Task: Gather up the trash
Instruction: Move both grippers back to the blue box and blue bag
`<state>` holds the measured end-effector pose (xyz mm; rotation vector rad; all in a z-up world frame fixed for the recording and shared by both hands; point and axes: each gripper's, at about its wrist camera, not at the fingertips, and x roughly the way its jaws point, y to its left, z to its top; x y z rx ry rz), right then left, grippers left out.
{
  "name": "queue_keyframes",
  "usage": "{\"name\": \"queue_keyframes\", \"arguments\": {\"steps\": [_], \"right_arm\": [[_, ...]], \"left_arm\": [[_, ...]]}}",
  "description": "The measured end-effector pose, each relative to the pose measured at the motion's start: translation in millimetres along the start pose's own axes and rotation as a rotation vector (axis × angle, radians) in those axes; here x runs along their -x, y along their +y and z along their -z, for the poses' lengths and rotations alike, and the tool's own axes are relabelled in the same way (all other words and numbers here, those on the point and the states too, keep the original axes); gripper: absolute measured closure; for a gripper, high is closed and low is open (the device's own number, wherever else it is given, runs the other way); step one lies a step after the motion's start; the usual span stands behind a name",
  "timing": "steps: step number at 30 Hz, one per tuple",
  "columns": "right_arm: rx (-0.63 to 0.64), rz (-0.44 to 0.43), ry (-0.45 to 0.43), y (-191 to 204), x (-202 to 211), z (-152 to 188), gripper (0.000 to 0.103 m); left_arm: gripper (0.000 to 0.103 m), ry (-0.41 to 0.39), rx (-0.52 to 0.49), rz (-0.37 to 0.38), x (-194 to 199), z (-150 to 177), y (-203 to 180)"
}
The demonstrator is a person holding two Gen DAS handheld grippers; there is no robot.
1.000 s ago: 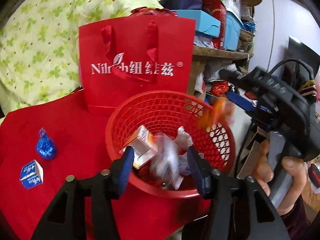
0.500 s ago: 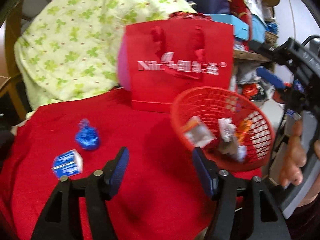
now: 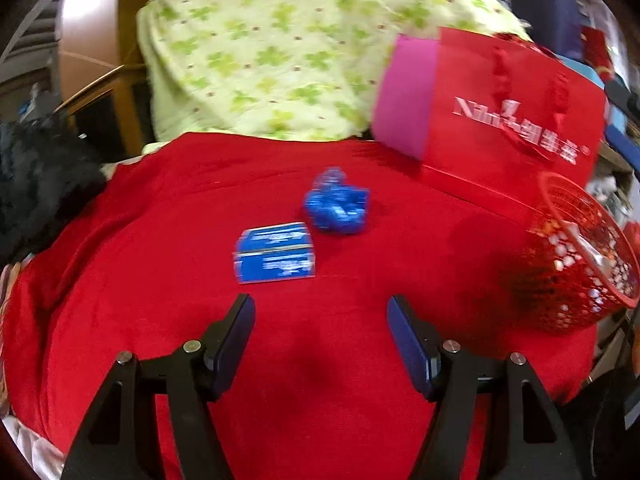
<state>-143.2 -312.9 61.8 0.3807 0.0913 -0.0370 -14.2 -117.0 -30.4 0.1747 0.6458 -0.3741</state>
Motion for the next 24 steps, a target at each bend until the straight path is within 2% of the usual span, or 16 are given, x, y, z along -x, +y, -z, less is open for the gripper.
{"name": "queue_keyframes", "arguments": {"steps": [11, 17, 24], "right_arm": [[0.013, -0.021, 0.179, 33.1, -54.6, 37.3, 0.037], [0.041, -0.003, 0.253, 43.6, -75.9, 55.0, 0.037], [0.050, 0.021, 0.360, 44.0, -118.9, 69.4, 0.037]], "left_arm": [[0.033, 0.044, 0.069, -0.043, -21.6, 23.9, 50.9], [0.033, 0.069, 0.126, -0.044, -36.5, 34.4, 76.6], [0.033, 0.095, 0.191, -0.040, -56.7, 43.9, 104.3]]}}
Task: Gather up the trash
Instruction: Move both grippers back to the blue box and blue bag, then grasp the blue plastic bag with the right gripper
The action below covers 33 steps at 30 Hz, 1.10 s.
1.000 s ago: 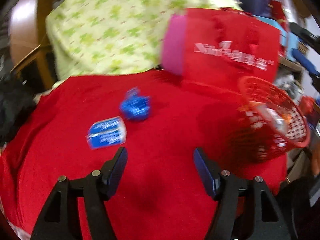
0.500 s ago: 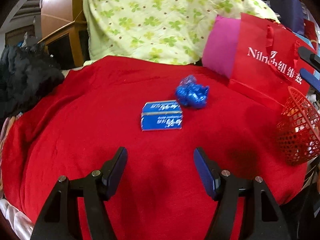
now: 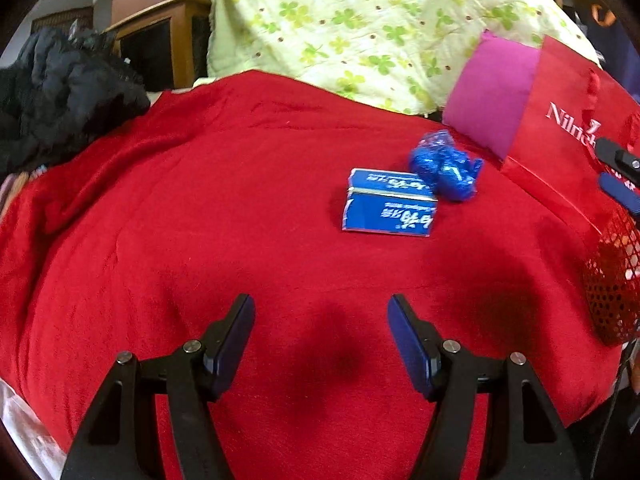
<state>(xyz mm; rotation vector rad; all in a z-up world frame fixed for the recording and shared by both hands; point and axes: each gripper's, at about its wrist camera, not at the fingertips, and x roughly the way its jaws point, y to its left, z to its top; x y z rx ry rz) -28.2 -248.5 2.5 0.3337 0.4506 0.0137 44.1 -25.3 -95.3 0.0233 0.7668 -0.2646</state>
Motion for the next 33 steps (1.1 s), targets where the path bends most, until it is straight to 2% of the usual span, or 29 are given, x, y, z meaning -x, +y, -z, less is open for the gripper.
{"name": "queue_keyframes", "arguments": {"steps": [9, 15, 22, 25, 27, 33], "right_arm": [[-0.061, 0.002, 0.168, -8.1, -97.4, -15.1, 0.037], [-0.032, 0.043, 0.213, -13.1, -157.5, -24.0, 0.037], [-0.079, 0.020, 0.338, -31.4, -220.0, -14.4, 0.037], [-0.100, -0.001, 0.355, -36.3, -229.6, -6.9, 0.039], [-0.121, -0.023, 0.360, -38.9, -227.9, -6.8, 0.045], [-0.185, -0.042, 0.352, -46.3, -208.9, -9.2, 0.047]], "left_arm": [[0.033, 0.016, 0.039, 0.030, -13.6, -0.1, 15.3], [0.033, 0.020, 0.017, 0.034, -17.8, -1.1, 18.3], [0.033, 0.047, 0.024, 0.035, -29.1, -3.0, 19.1], [0.033, 0.059, 0.026, 0.035, -33.6, -3.0, 16.5], [0.033, 0.061, 0.027, 0.033, -34.9, -2.4, 16.7], [0.033, 0.056, 0.040, 0.028, -34.0, -2.8, 18.0]]}}
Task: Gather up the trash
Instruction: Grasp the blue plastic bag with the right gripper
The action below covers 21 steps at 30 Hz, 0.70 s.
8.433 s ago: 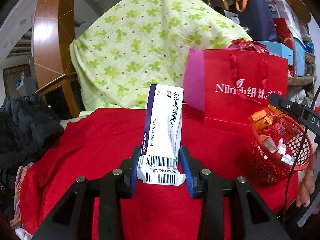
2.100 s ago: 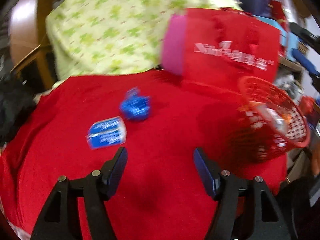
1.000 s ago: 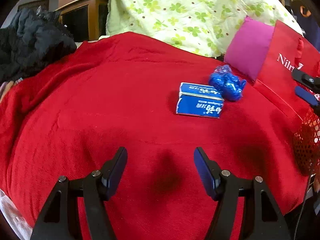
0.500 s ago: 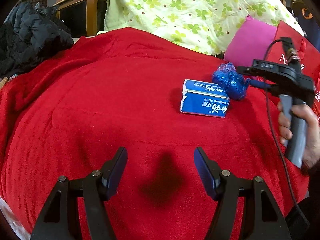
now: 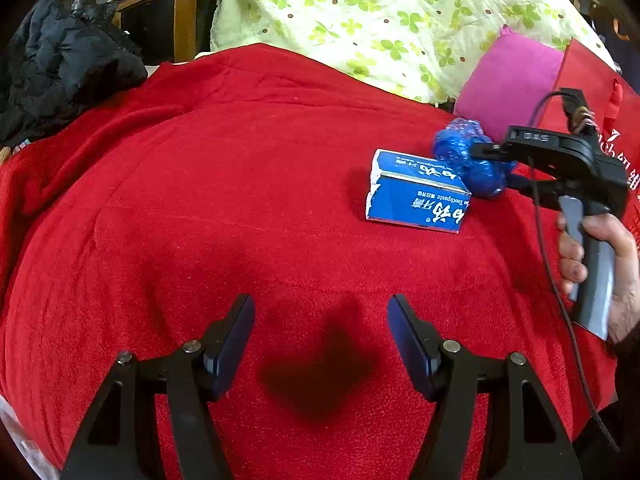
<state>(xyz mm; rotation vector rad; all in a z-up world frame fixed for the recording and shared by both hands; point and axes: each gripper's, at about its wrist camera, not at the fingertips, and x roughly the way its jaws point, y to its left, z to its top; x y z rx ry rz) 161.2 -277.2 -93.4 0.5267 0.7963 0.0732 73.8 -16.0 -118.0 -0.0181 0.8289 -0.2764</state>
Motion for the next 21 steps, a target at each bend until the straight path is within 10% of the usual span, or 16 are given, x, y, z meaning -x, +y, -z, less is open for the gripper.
{"name": "queue_keyframes", "arguments": {"steps": [8, 21], "right_arm": [[-0.083, 0.023, 0.037, -12.4, 55.4, 21.0, 0.047], [-0.175, 0.047, 0.120, -48.3, 89.9, 79.6, 0.047]], "left_arm": [[0.026, -0.013, 0.000, 0.118, 1.7, -20.5, -3.6], [0.016, 0.026, -0.517, 0.432, -48.9, -138.3, -68.9]]}}
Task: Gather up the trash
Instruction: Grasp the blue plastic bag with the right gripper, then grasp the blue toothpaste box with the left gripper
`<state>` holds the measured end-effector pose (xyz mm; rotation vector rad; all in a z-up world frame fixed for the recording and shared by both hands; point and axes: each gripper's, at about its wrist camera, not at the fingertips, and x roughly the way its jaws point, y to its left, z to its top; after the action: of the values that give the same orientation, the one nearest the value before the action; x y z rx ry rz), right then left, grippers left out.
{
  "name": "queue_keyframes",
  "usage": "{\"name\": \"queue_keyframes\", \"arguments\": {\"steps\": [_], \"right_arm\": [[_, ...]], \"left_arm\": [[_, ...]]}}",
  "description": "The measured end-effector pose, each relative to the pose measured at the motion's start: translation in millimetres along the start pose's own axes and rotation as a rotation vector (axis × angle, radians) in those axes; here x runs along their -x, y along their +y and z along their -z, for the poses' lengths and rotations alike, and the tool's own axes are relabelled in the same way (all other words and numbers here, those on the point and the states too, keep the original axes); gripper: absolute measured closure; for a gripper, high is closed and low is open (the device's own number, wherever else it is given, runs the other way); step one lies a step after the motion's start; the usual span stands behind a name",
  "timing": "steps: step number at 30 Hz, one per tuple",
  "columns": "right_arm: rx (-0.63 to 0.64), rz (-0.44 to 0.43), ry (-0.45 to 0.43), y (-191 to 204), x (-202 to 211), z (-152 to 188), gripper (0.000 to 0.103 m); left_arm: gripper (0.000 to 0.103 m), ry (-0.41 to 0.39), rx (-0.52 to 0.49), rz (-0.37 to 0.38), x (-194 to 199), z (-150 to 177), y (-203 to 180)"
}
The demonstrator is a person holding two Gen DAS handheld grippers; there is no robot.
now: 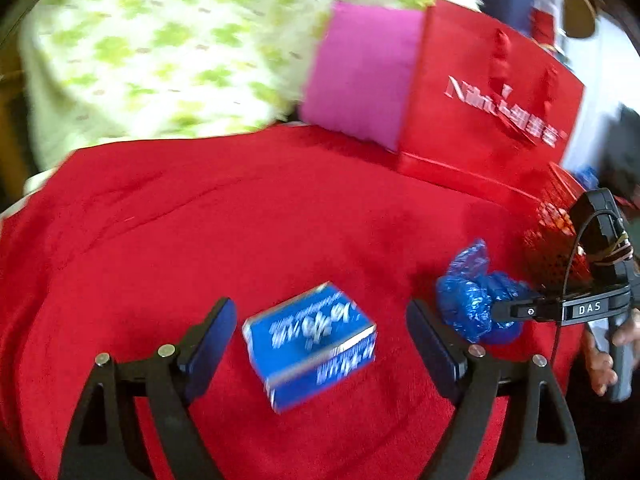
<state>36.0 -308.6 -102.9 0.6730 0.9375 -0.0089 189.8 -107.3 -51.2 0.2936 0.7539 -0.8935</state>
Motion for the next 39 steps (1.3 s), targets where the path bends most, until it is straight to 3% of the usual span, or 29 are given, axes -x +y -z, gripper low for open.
{"name": "queue_keyframes", "arguments": {"steps": [3, 5, 7, 9, 12, 18, 21, 25, 31, 32, 34, 35, 39], "right_arm": [[-0.021, -0.025, 0.019, -7.3, -5.0, -6.2, 0.046], [-0.034, -0.042, 0.031, -12.1, -5.6, -9.0, 0.046], [-0.037, -0.051, 0.041, -15.5, -6.6, -10.0, 0.046], [-0.031, -0.051, 0.046, -13.7, -8.9, -11.0, 0.045], [-0.031, -0.051, 0.053, -13.0, -11.9, -12.4, 0.044], [-0.047, -0.048, 0.061, -14.8, -12.1, -14.7, 0.044], [-0.042, -0.040, 0.057, -13.9, -11.3, -13.6, 0.044], [-0.044, -0.036, 0.049, -12.6, -11.0, -12.0, 0.044], [0.017, 0.000, 0.016, 0.0, -6.8, -8.9, 0.045], [0.028, 0.007, 0.006, 2.2, -5.3, -8.6, 0.045], [0.045, 0.021, -0.011, 5.5, -1.6, -8.3, 0.046], [0.047, 0.022, -0.018, 6.2, 0.5, -8.2, 0.046], [0.055, 0.016, -0.052, 7.1, 9.9, -9.2, 0.046]], "left_arm": [[0.016, 0.088, 0.010, 0.126, -32.9, -16.2, 19.7], [0.016, 0.116, 0.032, 0.143, -48.4, -19.3, 31.2], [0.016, 0.172, 0.076, 0.242, -63.6, -16.9, 39.9], [0.016, 0.214, 0.090, 0.264, -73.2, -12.1, 43.3], [0.016, 0.234, 0.099, 0.292, -74.4, 1.0, 42.9], [0.016, 0.186, 0.127, 0.362, -42.4, 21.3, 23.4], [0.016, 0.175, 0.102, 0.314, -30.6, 34.4, 2.6], [0.016, 0.147, 0.043, 0.163, -20.4, 46.1, -21.7], [0.016, 0.168, 0.113, -0.002, -28.5, 49.8, -35.9], [0.019, 0.160, 0.129, -0.011, -27.7, 51.0, -37.0], [0.039, 0.156, 0.164, -0.045, -23.7, 54.9, -34.6], [0.043, 0.157, 0.182, -0.045, -22.7, 55.7, -33.5], [0.045, 0.136, 0.215, -0.120, -8.6, 57.8, -40.0]]}}
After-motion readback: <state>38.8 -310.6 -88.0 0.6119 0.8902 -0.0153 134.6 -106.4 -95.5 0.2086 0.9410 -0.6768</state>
